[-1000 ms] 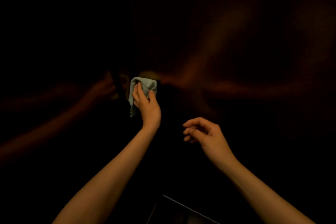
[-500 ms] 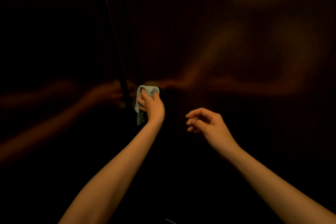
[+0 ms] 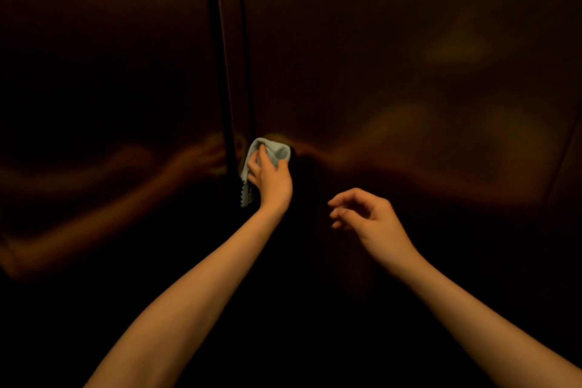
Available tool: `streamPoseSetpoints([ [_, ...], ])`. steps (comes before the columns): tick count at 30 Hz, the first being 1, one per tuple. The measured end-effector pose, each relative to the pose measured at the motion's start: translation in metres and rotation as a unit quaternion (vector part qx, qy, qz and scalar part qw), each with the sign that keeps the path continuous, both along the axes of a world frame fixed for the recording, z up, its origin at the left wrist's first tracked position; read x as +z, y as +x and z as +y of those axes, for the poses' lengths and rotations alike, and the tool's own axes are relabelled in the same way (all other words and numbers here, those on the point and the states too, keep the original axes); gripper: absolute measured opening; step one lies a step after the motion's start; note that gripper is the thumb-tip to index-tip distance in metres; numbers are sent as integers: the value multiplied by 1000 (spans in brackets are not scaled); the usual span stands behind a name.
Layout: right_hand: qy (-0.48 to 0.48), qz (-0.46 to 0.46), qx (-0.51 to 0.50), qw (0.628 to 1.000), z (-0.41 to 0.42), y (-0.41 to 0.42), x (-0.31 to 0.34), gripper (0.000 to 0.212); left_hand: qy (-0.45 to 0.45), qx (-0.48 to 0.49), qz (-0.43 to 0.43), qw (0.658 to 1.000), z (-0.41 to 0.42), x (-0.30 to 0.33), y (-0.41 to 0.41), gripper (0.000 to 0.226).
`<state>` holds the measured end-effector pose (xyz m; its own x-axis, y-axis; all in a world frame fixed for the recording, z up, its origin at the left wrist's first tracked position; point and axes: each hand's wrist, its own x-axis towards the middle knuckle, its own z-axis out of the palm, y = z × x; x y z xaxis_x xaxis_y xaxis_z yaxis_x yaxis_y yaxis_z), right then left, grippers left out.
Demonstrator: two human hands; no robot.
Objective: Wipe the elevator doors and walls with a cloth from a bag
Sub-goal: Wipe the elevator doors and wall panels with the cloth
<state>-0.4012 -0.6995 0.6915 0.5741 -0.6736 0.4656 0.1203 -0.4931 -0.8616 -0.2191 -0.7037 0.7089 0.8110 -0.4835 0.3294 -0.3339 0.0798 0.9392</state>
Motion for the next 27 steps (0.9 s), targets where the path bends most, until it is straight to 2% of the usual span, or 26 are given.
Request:
streamPoseSetpoints([
  [4,-126,28,-48,991,0,-4,23,22,-20,2,-49,999,0,36,5,57],
  [10,-301,47,-108,946,-11,-14,51,20,-60,6,-91,994,-3,85,17,61],
  [12,-400,64,-144,903,-15,-17,59,17,-65,10,-122,990,-4,99,17,60],
  [15,-548,112,-208,802,-23,-21,70,28,-79,20,-164,983,-6,121,22,61],
  [19,-647,146,-276,695,-36,-26,82,33,-87,24,-216,972,-11,152,28,59],
  [22,-704,279,-300,580,-52,-27,82,58,-110,26,-253,961,-15,175,35,57],
  [23,-704,317,-298,562,-59,-28,79,64,-115,28,-259,959,-16,182,37,57],
  [27,-678,365,-317,553,-90,-28,64,65,-132,45,-312,940,-25,210,43,55],
])
